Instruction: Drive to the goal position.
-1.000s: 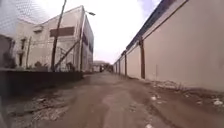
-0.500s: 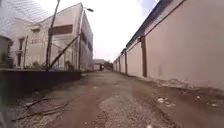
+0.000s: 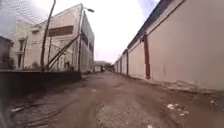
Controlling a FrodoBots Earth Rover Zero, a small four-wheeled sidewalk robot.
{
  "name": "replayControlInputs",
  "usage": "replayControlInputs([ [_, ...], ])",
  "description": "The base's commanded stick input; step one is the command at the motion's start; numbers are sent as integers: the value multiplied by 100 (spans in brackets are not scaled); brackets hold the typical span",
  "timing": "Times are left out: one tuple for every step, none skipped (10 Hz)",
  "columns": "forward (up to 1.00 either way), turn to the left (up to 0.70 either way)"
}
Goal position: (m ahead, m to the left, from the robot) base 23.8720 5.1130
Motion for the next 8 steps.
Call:
replayControlInputs([
  [70, 0],
  [70, 0],
  [70, 0],
  [70, 0],
  [70, 0],
  [70, -28],
  [70, -28],
  [70, -24],
])
